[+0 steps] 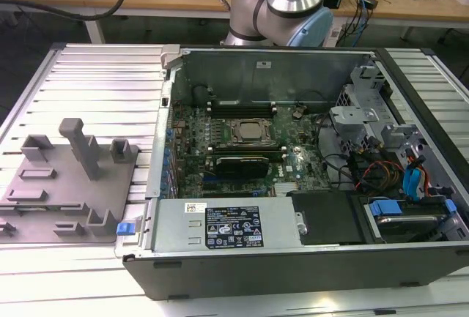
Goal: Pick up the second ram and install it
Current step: 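Pick up the second ram and move it above second insertion slot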
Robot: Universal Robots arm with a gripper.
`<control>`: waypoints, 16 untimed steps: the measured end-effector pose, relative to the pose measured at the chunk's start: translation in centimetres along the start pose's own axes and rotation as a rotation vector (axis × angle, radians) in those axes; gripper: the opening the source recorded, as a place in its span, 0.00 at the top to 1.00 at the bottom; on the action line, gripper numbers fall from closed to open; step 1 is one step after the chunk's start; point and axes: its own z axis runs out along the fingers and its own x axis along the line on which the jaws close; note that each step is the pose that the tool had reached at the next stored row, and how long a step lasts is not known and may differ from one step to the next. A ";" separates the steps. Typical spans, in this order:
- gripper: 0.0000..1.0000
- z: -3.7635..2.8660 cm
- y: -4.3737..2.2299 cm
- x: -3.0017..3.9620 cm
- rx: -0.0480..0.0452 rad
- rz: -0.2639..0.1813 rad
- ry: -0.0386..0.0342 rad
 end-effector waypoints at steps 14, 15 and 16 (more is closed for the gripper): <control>0.89 0.06 0.00 0.02 -0.0042 -0.176 0.0078; 0.89 0.06 0.00 0.02 -0.0045 -0.184 0.0082; 0.89 0.06 0.01 0.02 -0.0046 -0.189 0.0084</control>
